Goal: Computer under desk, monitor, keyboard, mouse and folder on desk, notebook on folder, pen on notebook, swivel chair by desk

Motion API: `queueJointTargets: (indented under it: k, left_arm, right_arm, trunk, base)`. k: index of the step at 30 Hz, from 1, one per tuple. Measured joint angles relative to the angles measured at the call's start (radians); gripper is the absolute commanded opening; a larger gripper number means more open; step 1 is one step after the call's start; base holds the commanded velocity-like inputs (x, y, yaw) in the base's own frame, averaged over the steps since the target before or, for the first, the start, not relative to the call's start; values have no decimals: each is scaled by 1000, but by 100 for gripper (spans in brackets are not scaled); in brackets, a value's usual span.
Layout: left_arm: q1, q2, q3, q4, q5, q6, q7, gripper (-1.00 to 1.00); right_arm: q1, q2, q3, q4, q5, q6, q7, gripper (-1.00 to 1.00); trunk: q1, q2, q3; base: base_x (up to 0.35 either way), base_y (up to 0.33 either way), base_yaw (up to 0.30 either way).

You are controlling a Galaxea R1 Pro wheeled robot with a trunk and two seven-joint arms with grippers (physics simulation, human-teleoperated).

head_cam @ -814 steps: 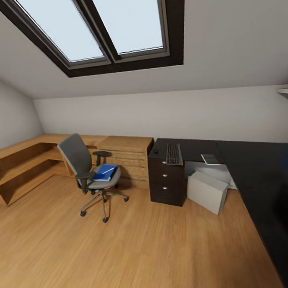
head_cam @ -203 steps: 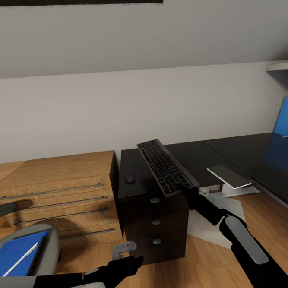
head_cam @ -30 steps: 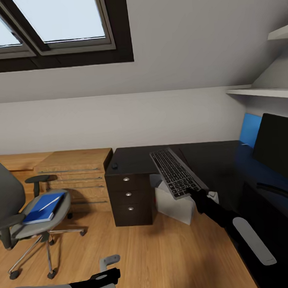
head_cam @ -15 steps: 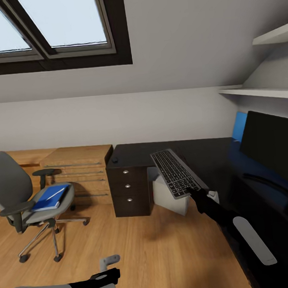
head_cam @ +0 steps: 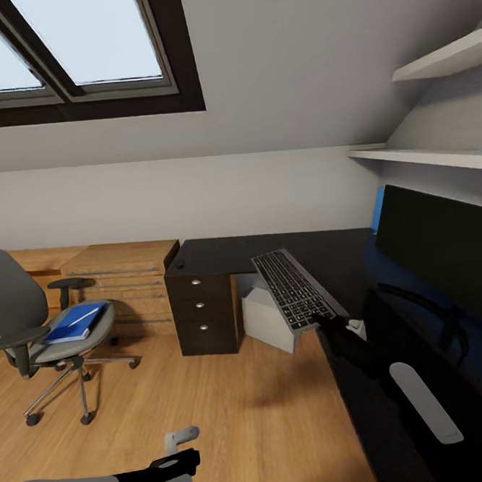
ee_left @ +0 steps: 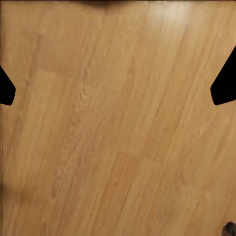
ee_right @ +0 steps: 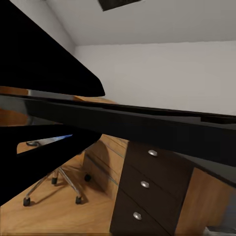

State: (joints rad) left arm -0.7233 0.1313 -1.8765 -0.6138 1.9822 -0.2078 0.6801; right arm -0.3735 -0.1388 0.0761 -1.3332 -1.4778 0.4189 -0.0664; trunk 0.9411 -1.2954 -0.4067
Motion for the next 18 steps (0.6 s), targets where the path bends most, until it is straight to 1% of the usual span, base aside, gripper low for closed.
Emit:
queueJointTargets:
  k: [3, 7, 11, 18]
  left_arm:
    - [0, 0, 0, 0, 0, 0, 0, 100]
    - [0, 0, 0, 0, 0, 0, 0, 100]
    - [0, 1, 0, 19, 0, 0, -1, 100]
    - [0, 2, 0, 33, 0, 0, -1, 100]
  right_arm:
    - [0, 0, 0, 0, 0, 0, 0, -100]
    - [0, 0, 0, 1, 0, 0, -1, -100]
    - [0, 0, 1, 2, -2, 0, 0, -100]
    - [0, 0, 1, 5, -3, 0, 4, -100]
  trunk:
    - [0, 0, 0]
    - [0, 0, 0]
    - [0, 0, 0]
    - [0, 0, 0]
  base:
    - [-217, -249, 0]
    - [-79, -305, 0]
    - [-6, -57, 0]
    - [-1, -9, 0]
